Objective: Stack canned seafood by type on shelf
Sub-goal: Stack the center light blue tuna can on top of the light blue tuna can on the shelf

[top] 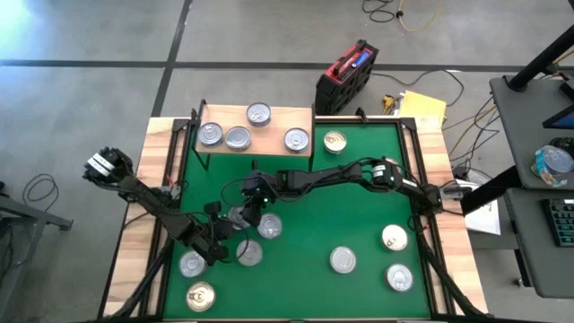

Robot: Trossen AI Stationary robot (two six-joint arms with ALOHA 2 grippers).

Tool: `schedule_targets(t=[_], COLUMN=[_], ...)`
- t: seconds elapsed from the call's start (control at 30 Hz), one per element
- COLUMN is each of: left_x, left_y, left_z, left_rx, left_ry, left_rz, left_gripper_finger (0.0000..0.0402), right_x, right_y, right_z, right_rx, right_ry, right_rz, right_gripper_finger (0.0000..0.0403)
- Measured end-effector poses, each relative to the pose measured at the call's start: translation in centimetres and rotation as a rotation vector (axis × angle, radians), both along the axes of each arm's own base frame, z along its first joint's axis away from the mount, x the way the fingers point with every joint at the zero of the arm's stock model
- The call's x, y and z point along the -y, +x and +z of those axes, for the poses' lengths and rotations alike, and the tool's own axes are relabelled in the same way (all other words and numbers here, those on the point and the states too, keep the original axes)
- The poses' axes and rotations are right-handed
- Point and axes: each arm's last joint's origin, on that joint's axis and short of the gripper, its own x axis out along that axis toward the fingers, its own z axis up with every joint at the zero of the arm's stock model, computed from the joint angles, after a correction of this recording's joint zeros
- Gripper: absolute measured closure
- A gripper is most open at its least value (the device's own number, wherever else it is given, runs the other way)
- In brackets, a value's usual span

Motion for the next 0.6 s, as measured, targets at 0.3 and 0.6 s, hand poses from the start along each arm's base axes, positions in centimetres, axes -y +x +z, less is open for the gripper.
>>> schedule_targets(t=[0.3,0.6], left_x=[0.0,0.0], left_y=[0.2,0.3], left_z=[-0.6,-0.8], left_rx=[0.023,0.057], left_ry=[0.019,0.037], left_rz=[0.046,0.067], left_gripper_finger=[0.0401,0.0401], right_x=[-0.4,-0.5], right_y=[-0.2,-0.1], right_z=[-0.2,-1.9], right_rx=[-0.036,-0.069], right_ry=[0.035,0.062], right_rz=[-0.026,-0.047], right_gripper_finger=[0.0165,0.0073])
